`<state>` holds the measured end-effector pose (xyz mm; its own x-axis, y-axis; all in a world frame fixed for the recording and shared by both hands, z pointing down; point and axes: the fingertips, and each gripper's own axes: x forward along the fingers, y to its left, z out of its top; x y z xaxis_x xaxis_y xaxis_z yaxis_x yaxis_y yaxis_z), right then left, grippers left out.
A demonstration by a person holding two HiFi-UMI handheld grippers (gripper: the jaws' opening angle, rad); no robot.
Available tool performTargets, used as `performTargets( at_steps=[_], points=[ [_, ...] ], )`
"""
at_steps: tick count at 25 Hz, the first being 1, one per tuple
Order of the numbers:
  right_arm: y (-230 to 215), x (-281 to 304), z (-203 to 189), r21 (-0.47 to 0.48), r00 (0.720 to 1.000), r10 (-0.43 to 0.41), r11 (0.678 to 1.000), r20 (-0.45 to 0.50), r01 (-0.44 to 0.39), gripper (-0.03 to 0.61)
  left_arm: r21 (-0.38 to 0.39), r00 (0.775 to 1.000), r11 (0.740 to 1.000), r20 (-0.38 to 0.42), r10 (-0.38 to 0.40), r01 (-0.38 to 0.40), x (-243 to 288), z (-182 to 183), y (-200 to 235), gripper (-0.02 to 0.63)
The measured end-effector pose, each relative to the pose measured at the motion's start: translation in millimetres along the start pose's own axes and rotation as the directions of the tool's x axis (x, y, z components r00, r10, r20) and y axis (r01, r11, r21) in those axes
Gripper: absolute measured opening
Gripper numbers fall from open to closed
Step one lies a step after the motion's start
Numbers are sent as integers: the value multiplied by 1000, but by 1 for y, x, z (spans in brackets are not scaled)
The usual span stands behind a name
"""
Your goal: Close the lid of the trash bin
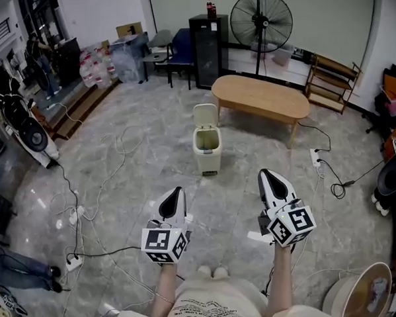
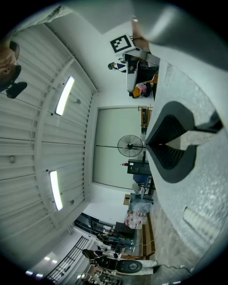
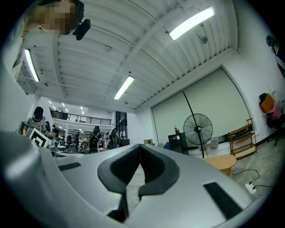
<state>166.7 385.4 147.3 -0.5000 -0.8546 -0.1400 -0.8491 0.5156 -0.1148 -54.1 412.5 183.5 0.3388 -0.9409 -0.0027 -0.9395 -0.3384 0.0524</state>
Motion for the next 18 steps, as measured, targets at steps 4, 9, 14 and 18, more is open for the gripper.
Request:
performTargets(
  at_steps=[4,9,14,18],
  points=[
    [-2,2,-1,-4,1000,-1,1000,-4,1,43,-7,1000,1000,8,-3,3,1,0,-2,23],
    [-10,5,-2,21,999,-37,999,19,36,184,-10,1000,1000,0,6,-6,0,-3,-1,23],
    [-13,15,-13,43,999,-51,998,12,50,268,-22,1000,999,-9,28,-29,0,-11,11,23],
    [-21,28,-21,45,999,-43,998,-10,44,290,-37,999,999,-17,40,-40,12,-16,19,23]
  ],
)
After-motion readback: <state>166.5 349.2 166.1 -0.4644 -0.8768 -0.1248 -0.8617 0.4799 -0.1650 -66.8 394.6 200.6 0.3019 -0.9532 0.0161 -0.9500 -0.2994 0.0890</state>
